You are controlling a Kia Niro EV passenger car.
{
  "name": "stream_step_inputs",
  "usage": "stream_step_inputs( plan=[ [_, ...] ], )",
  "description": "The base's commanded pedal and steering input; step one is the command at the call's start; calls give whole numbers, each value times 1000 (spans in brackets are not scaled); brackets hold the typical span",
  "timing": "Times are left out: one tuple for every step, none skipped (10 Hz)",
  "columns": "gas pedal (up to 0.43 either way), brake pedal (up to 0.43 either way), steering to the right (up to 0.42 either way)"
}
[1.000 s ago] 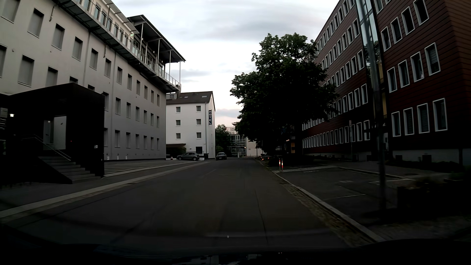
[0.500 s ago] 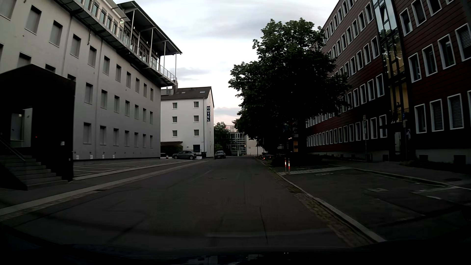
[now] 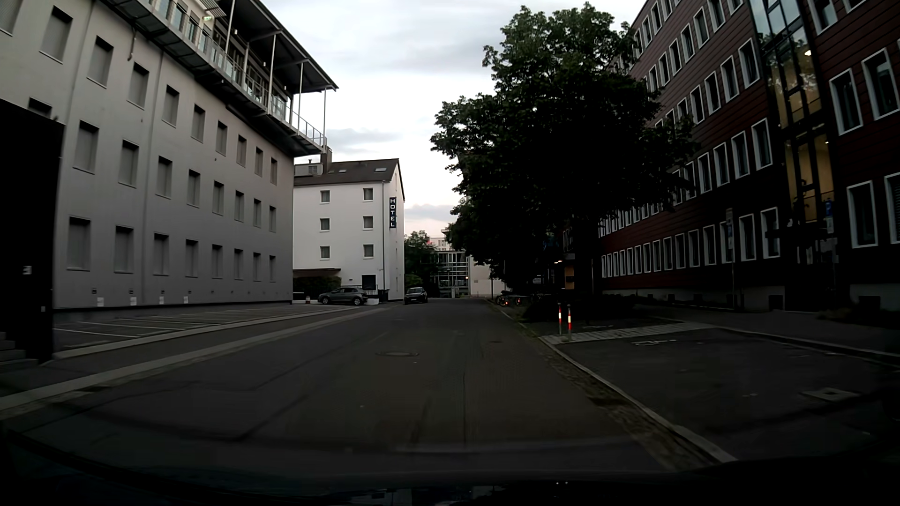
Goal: Follow the waypoints while adhering to traffic rules and regulations
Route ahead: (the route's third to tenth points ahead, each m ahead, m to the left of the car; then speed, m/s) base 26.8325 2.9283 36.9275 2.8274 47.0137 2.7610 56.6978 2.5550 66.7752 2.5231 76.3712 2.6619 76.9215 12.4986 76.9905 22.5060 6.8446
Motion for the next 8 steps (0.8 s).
stream_step_inputs(
  plan=[
    [98, 0, 1],
    [98, 0, 1],
    [98, 0, 0],
    [98, 0, 0],
    [98, 0, -1],
    [98, 0, 0],
    [98, 0, -1],
    [98, 0, 0]
  ],
)
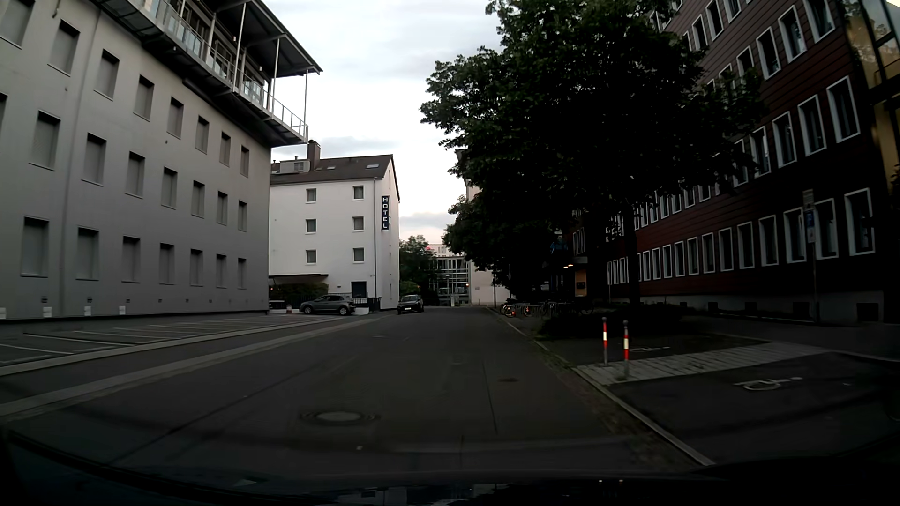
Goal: Follow the waypoints while adhering to traffic rules and regulations
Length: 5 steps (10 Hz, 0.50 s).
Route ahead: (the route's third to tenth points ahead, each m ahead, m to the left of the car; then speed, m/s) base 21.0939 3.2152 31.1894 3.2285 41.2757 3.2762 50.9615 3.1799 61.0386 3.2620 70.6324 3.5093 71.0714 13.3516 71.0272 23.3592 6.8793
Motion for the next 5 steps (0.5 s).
stream_step_inputs(
  plan=[
    [98, 0, 0],
    [98, 0, 0],
    [98, 0, 0],
    [98, 0, 0],
    [98, 0, 0]
  ],
)
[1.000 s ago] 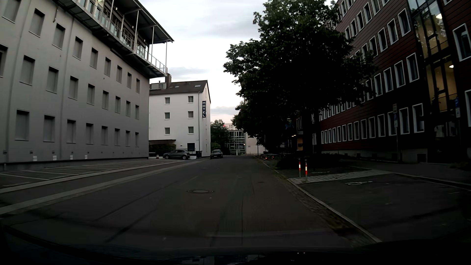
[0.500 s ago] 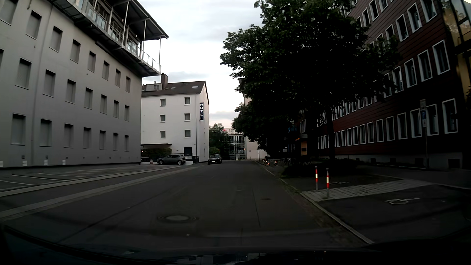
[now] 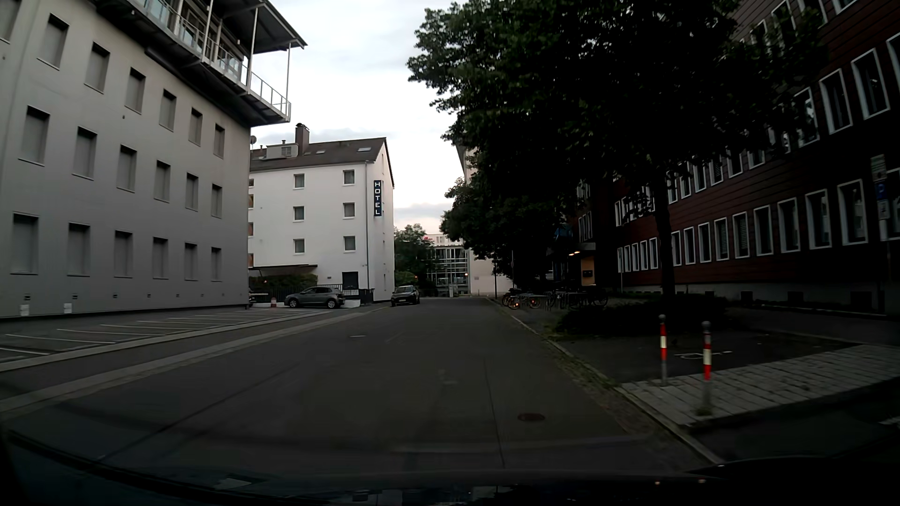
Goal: Follow the waypoints while adhering to traffic rules and regulations
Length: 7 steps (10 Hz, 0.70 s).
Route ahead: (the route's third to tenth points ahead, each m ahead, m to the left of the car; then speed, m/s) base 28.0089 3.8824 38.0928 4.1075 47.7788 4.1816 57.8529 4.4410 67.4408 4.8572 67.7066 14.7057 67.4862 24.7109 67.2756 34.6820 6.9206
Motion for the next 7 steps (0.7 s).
stream_step_inputs(
  plan=[
    [98, 0, 0],
    [98, 0, 0],
    [98, 0, 0],
    [98, 0, 1],
    [98, 0, 1],
    [98, 0, 1],
    [87, 0, 0]
  ],
)
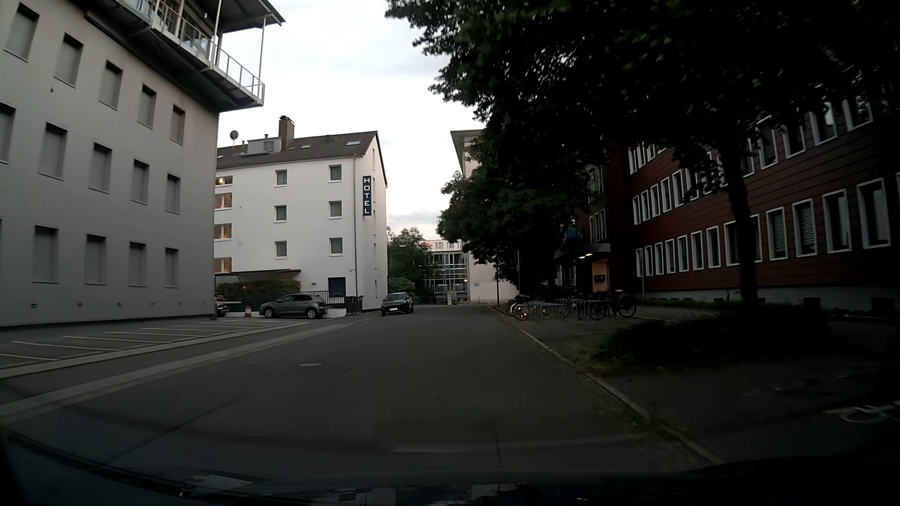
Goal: Follow the waypoints while adhering to traffic rules and regulations
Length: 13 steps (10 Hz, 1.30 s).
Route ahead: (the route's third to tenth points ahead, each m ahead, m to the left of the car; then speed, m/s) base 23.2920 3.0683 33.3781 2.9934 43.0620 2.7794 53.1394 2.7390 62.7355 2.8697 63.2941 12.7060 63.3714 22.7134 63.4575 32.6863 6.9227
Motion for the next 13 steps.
stream_step_inputs(
  plan=[
    [87, 0, 1],
    [87, 0, 0],
    [87, 0, -1],
    [87, 0, -1],
    [87, 0, -2],
    [87, 0, -2],
    [79, 0, -2],
    [79, 0, -2],
    [79, 0, -2],
    [79, 0, -4],
    [79, 0, -5],
    [79, 0, -5],
    [79, 0, -4]
  ],
)
